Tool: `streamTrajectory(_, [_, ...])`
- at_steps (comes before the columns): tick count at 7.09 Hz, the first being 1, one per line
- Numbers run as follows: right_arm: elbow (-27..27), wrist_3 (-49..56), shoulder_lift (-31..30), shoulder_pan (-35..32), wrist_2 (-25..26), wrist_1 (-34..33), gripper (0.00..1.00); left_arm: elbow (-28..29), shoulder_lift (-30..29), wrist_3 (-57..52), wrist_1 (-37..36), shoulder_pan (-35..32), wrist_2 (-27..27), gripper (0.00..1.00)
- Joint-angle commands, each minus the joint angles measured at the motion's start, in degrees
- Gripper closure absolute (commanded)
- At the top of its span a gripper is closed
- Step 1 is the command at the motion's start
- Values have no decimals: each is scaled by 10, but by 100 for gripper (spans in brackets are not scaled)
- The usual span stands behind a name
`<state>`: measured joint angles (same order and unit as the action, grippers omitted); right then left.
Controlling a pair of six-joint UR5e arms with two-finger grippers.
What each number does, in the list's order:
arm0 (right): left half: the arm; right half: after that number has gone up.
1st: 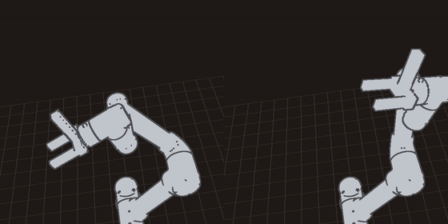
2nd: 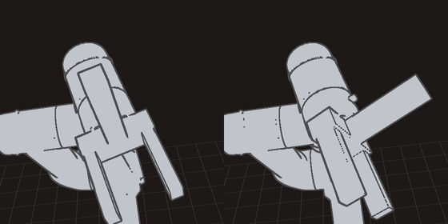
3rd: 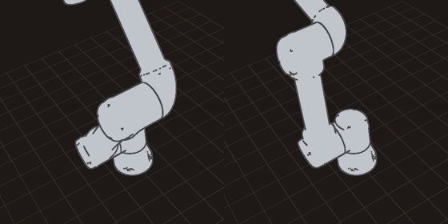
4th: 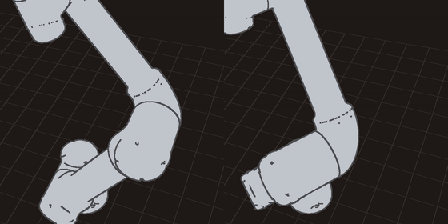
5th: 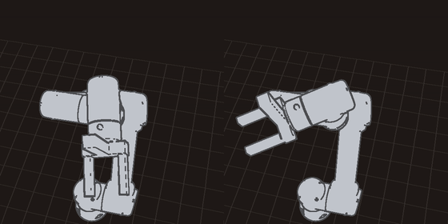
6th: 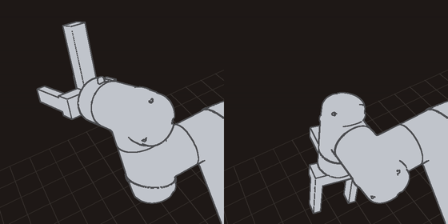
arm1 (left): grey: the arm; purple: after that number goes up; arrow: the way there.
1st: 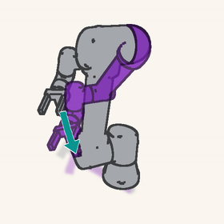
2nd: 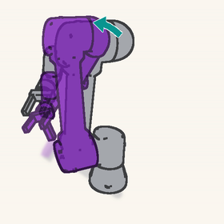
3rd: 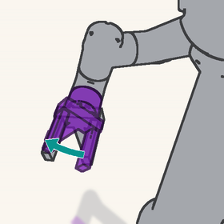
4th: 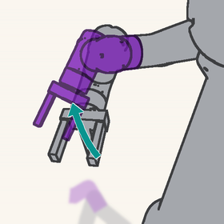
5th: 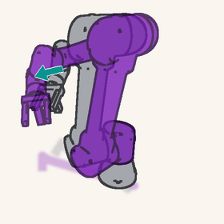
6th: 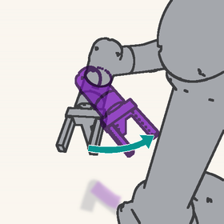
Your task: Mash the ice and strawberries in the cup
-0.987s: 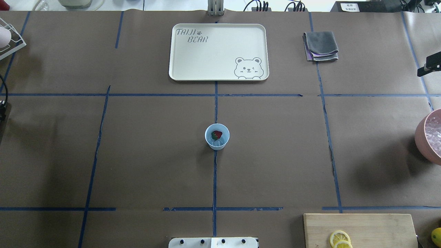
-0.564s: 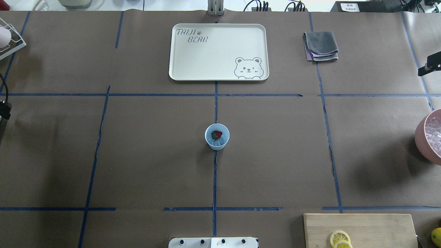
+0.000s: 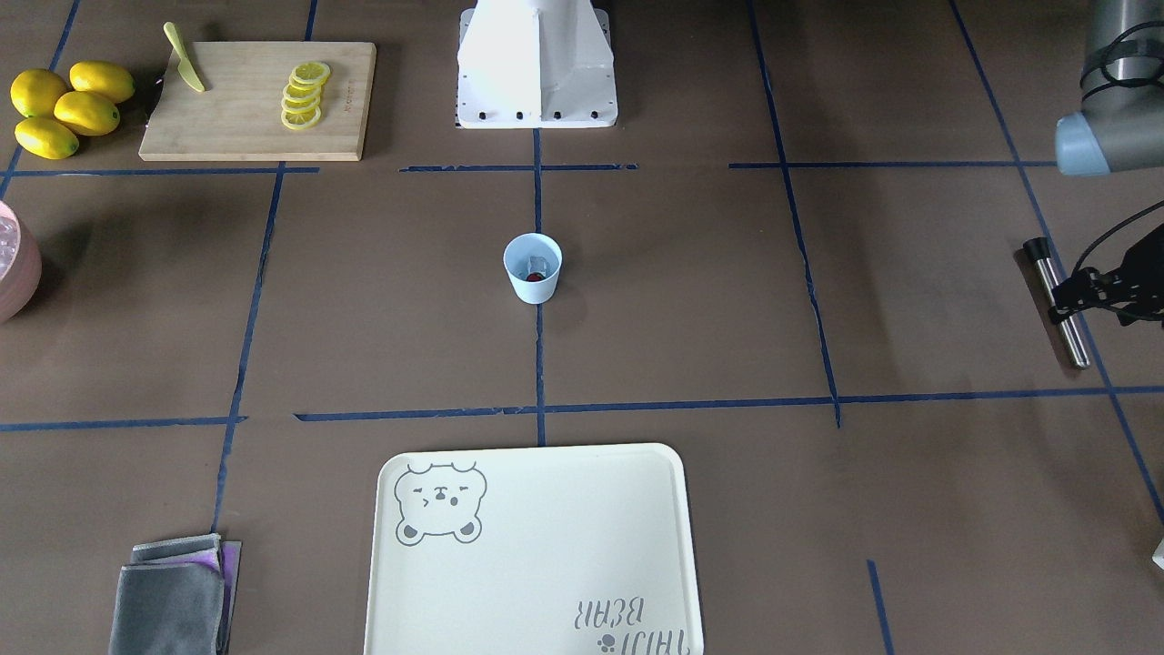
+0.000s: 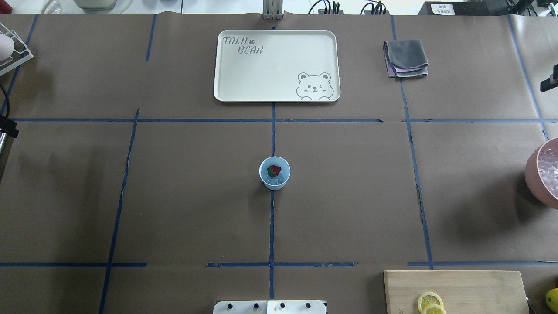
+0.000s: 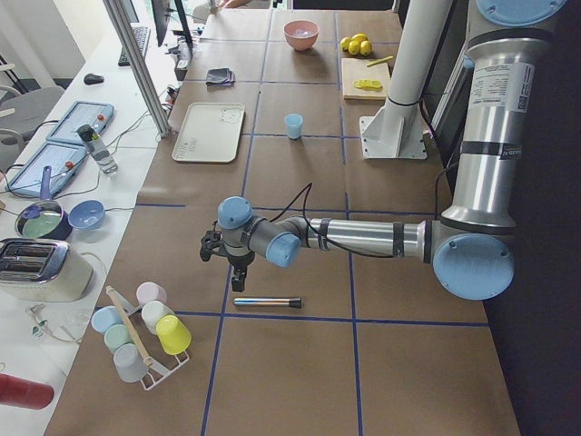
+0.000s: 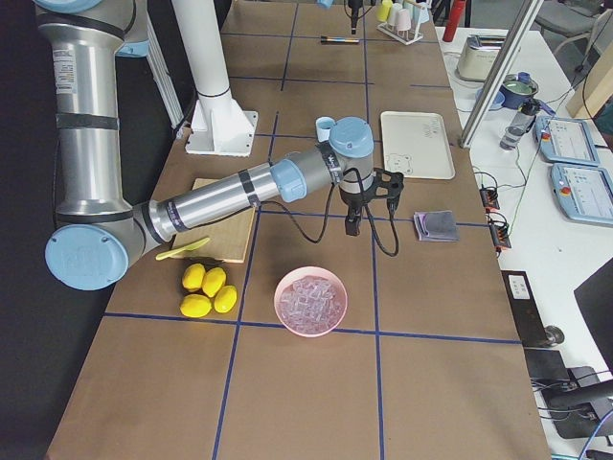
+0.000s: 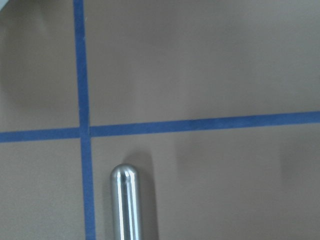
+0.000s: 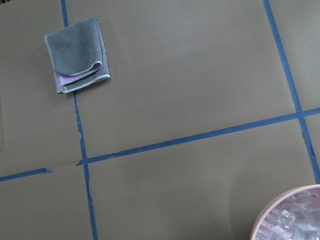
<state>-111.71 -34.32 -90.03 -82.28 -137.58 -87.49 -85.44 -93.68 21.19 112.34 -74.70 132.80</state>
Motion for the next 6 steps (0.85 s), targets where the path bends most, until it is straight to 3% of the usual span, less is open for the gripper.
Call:
streamTrajectory(1, [15,220,-3,-68,7,-124,0,-9,-1,-153,-86,-113,62,0])
streamTrajectory(3, [98,380,-6,-101,41,-144,0,-9,-11,-291,-216,-183,57,0])
streamTrajectory(4, [152,409,-9,-101,56,-136,0,-16,-18,-293,-276,-196,59,0])
streamTrajectory(6, [154,404,-8,-101,52,-134,0,-96,-19,-292,-410,-204,57,0])
